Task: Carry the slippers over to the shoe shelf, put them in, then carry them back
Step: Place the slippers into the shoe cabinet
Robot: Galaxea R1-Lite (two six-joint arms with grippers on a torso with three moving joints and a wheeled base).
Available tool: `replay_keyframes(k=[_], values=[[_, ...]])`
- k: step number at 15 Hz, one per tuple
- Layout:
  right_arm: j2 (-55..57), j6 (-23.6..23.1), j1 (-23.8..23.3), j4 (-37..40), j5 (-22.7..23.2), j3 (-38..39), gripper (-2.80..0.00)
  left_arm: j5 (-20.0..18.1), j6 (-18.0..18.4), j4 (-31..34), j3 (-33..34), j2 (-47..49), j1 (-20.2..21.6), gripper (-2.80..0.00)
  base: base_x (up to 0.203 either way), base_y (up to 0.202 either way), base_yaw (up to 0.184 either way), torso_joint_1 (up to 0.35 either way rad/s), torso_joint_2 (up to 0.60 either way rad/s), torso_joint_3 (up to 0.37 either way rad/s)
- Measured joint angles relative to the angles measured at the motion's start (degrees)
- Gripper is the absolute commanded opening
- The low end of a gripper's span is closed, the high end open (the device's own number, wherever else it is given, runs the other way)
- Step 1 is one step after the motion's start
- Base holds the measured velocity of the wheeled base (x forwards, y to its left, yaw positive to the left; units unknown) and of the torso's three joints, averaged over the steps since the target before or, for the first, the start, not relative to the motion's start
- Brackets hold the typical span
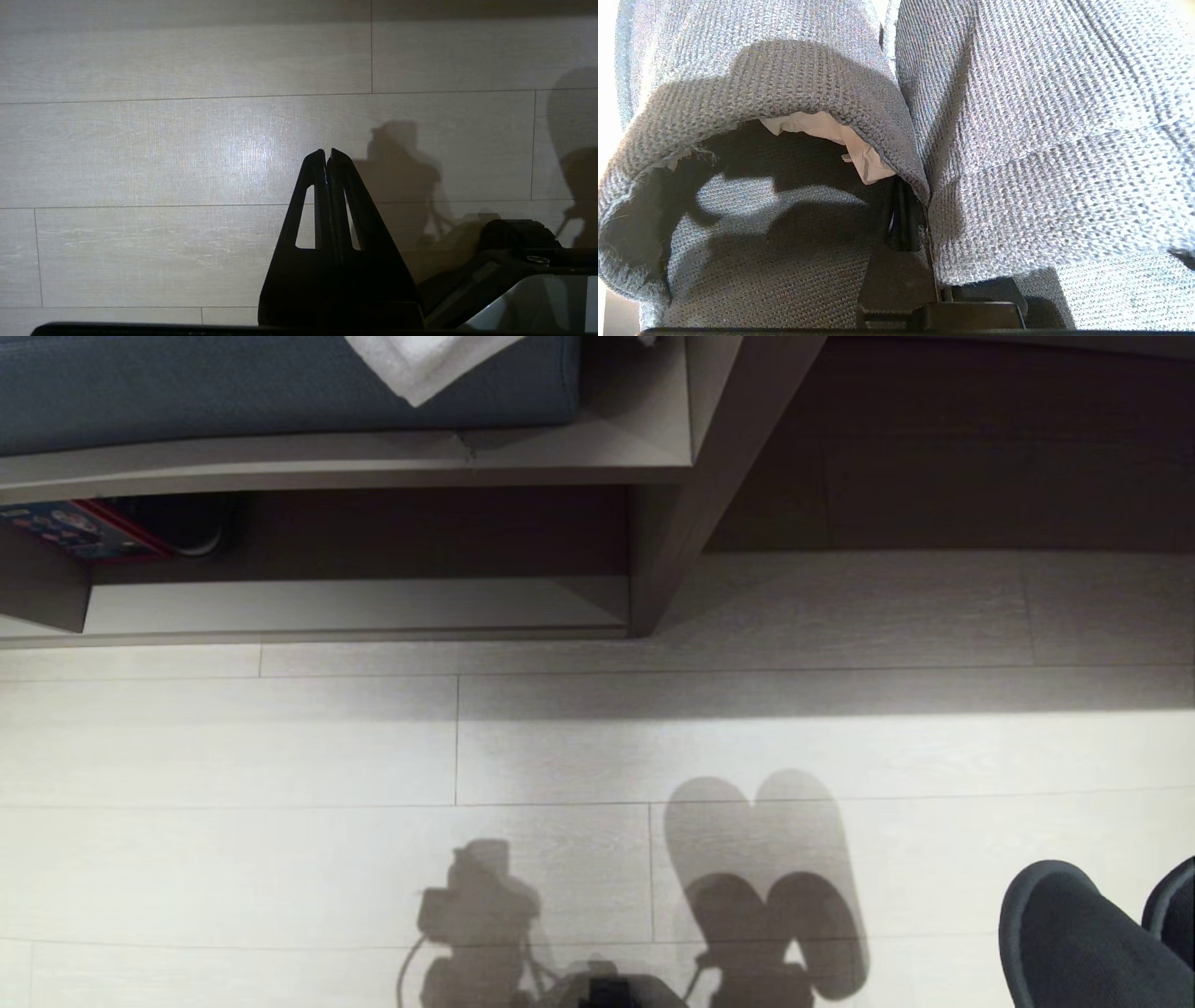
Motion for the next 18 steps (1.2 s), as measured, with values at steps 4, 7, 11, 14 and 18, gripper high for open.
replay_keyframes(k=[4, 7, 11, 14, 18], values=[[0.0, 0.0, 0.0, 0.0, 0.0, 0.0, -2.80, 0.0, 0.0, 0.0, 0.0, 0.0, 0.0, -2.80, 0.000, 0.000, 0.000, 0.003, 0.00, 0.204], [0.0, 0.0, 0.0, 0.0, 0.0, 0.0, -2.80, 0.0, 0.0, 0.0, 0.0, 0.0, 0.0, -2.80, 0.000, 0.000, 0.000, 0.005, 0.00, 0.194], [0.0, 0.0, 0.0, 0.0, 0.0, 0.0, -2.80, 0.0, 0.0, 0.0, 0.0, 0.0, 0.0, -2.80, 0.000, 0.000, 0.000, 0.005, 0.00, 0.204], [0.0, 0.0, 0.0, 0.0, 0.0, 0.0, -2.80, 0.0, 0.0, 0.0, 0.0, 0.0, 0.0, -2.80, 0.000, 0.000, 0.000, 0.002, 0.00, 0.199], [0.0, 0.0, 0.0, 0.0, 0.0, 0.0, -2.80, 0.0, 0.0, 0.0, 0.0, 0.0, 0.0, -2.80, 0.000, 0.000, 0.000, -0.001, 0.00, 0.206]])
